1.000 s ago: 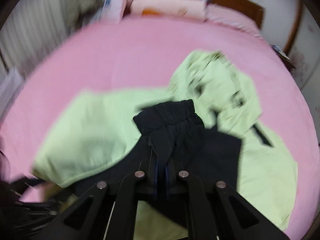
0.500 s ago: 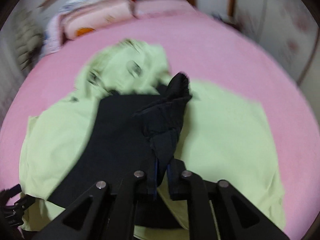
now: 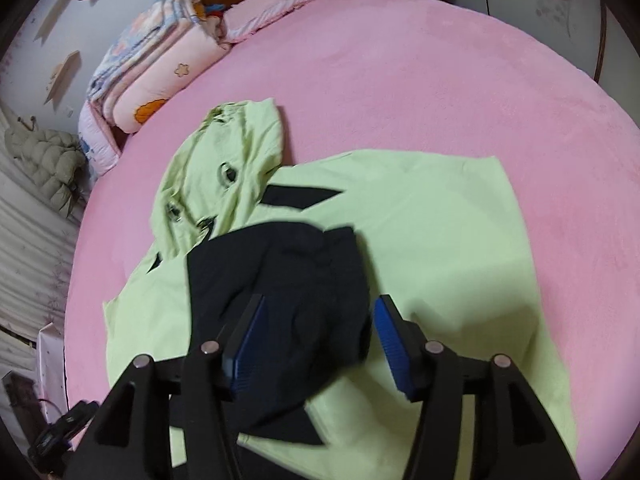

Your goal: Fold large clothes

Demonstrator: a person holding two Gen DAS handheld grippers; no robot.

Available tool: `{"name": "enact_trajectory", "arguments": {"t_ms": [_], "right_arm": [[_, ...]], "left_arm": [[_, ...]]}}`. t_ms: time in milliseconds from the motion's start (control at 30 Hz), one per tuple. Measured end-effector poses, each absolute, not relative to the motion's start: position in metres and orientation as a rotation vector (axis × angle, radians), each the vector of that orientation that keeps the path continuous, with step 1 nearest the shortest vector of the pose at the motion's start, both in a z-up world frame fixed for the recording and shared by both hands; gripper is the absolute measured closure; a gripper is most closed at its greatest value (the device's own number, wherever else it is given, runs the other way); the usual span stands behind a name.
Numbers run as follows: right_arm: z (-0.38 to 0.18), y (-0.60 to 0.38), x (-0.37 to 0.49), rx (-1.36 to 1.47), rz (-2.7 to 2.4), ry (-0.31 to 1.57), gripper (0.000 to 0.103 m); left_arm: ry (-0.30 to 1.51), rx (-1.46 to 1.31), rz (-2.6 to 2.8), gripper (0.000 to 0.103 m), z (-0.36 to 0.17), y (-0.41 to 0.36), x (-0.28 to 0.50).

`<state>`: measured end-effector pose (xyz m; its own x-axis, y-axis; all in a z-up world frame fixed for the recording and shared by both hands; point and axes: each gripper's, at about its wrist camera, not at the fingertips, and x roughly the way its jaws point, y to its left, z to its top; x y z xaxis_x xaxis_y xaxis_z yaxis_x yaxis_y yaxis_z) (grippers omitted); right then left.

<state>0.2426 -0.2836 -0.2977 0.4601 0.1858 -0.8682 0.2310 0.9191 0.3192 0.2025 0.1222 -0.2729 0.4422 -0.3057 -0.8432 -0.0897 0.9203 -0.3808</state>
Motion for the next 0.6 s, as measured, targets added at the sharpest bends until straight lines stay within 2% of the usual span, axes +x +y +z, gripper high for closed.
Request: {"name": "enact_trajectory", "arguments": {"t_ms": [300, 333, 367, 400, 467, 500, 533, 567, 600], "right_arm": [[-0.342, -0.286, 0.286, 0.319, 0.034, 1.191, 0.048], [-0.341, -0.282, 0.286, 0.299, 0.058, 1.189, 0.053], [-0.341, -0.276, 0.286, 0.269, 0.090, 1.194, 0.073], [-0.340, -0.269, 0.287, 0.214, 0.096, 1.202, 0.074], [-0.330, -0.261, 0.281, 0.122, 0.101, 1.163, 0.082], [-0.323, -0.259, 0.278, 0.098, 0.098, 1.133, 0.083], [-0.315, -0.259, 0.277, 0.086, 0.091, 1.100, 0.083], [-0.306, -0.260, 0.276, 0.079, 0.086, 1.063, 0.083], [-0.300, -0.260, 0.277, 0.069, 0.081, 1.032, 0.083]], "left_arm": [[1.142, -0.295, 0.096, 0.011, -0.311, 0.145, 0.267], [1.159, -0.297, 0.115, 0.011, -0.319, 0.147, 0.276], [1.176, -0.302, 0.124, 0.011, -0.327, 0.149, 0.285], [1.191, -0.307, 0.133, 0.014, -0.334, 0.151, 0.292], [1.223, -0.304, 0.164, 0.027, -0.346, 0.152, 0.302], [1.245, -0.309, 0.168, 0.048, -0.352, 0.153, 0.307], [1.249, -0.324, 0.155, 0.060, -0.355, 0.154, 0.311], [1.235, -0.319, 0.162, 0.066, -0.355, 0.152, 0.313], [1.218, -0.303, 0.167, 0.080, -0.352, 0.150, 0.314]]}}
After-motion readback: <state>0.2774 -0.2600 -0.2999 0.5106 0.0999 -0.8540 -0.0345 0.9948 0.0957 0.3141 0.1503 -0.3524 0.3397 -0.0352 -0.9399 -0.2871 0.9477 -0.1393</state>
